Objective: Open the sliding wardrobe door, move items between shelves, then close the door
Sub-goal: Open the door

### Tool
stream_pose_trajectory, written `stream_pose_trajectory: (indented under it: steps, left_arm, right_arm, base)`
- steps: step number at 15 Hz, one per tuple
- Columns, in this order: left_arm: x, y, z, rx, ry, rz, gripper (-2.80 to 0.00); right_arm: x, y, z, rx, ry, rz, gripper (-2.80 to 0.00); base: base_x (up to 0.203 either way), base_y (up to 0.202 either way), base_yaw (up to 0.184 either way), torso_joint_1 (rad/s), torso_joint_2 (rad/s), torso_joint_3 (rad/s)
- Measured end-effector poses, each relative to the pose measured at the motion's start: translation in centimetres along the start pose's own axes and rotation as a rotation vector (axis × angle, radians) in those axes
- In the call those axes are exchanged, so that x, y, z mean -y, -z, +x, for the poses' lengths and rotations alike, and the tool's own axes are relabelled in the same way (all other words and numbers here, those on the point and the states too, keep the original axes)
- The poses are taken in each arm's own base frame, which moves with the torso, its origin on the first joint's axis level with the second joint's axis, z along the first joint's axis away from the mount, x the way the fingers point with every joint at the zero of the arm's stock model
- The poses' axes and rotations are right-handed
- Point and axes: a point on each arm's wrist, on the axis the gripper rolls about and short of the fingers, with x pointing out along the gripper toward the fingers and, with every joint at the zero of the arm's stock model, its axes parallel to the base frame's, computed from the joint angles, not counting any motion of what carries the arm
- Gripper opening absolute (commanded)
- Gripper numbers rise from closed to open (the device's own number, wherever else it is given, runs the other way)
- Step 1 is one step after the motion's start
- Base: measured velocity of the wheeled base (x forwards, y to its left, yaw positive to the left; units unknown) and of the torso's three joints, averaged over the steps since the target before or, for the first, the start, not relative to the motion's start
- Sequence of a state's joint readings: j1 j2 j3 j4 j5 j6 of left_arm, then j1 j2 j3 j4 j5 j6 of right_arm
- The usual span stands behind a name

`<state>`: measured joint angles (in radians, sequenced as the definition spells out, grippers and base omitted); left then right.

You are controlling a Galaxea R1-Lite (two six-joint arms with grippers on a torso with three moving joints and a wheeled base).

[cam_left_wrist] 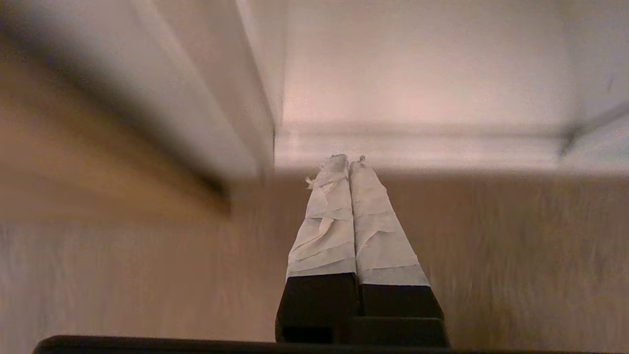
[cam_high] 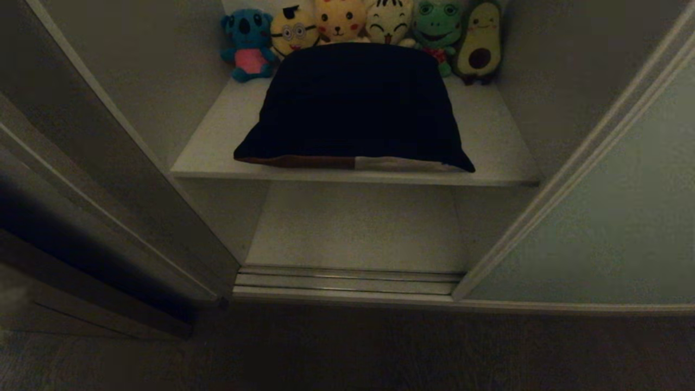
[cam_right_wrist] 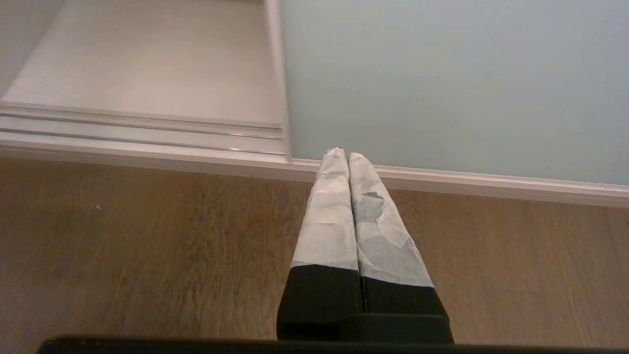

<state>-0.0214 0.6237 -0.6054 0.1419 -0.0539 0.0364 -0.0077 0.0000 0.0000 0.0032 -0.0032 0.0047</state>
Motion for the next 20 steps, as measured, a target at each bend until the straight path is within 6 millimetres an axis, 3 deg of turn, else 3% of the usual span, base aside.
stream_pose_trajectory:
  steps: [3,5,12,20]
  left_arm:
    - [0.5,7.1,-1.8,-0.038,0.001,0.025,-2.8]
    - [0.7,10.0,-1.8,-0.038,-0.006,0.047,-2.8]
    - [0.7,11.5,-1.8,0.089,-0.014,0.118,-2.8]
    - [0.8,15.4,-2.4,0.106,-0.041,0.129,-2.8]
  right_arm:
    - [0.0,0.0,0.0,0.0,0.0,0.0,-2.8]
    - [0.0,0.0,0.0,0.0,0.0,0.0,-2.8]
    - [0.0,0.0,0.0,0.0,0.0,0.0,-2.8]
    - [0.0,0.0,0.0,0.0,0.0,-0.001,-2.8]
  base:
    - [0.0,0.0,0.0,0.0,0.0,0.0]
    - [0.0,0.0,0.0,0.0,0.0,0.0]
    - [0.0,0.0,0.0,0.0,0.0,0.0]
    - [0.0,0.0,0.0,0.0,0.0,0.0]
